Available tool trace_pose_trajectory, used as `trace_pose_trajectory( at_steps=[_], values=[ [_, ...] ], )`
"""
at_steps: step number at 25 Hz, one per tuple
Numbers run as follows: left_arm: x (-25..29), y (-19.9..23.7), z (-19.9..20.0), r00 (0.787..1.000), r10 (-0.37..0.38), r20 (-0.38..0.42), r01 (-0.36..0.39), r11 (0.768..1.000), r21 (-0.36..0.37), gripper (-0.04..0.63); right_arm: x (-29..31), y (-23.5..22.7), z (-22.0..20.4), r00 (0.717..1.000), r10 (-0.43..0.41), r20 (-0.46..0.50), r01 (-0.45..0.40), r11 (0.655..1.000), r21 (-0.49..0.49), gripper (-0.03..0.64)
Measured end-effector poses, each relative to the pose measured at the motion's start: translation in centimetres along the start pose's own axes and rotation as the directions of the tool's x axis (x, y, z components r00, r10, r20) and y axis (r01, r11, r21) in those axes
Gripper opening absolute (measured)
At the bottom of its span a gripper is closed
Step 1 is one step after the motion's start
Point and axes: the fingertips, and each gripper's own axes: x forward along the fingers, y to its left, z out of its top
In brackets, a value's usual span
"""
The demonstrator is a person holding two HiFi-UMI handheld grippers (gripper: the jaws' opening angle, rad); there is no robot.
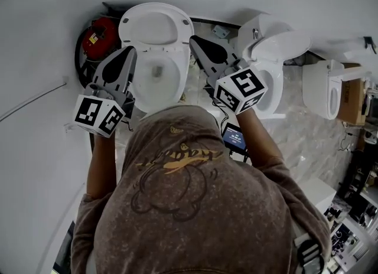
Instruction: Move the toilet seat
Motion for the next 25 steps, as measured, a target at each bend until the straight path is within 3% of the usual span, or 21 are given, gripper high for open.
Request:
trace_pose_trajectory(
  at_steps=[5,9,25],
  values=[
    [0.0,-0.6,-0.3,1.0,-0.009,0.008,0.009,0.999,0.052,0.009,-0.8,0.2,-0.2,1.0,-0.021,0.022,0.022,0.999,-0.049,-0.002],
    [-0.2,-0.5,-0.9,1.0,0.001,0.012,-0.003,0.993,0.115,0.009,-1.5,-0.1,0.1,0.997,-0.009,0.079,0.011,1.0,-0.028,-0.003],
    [-0.6,0.3,-2.6,0.996,0.072,0.053,-0.08,0.984,0.16,0.009,-2.8,-0.6,-1.6,0.99,-0.051,0.13,0.061,0.995,-0.074,-0.003]
  ],
)
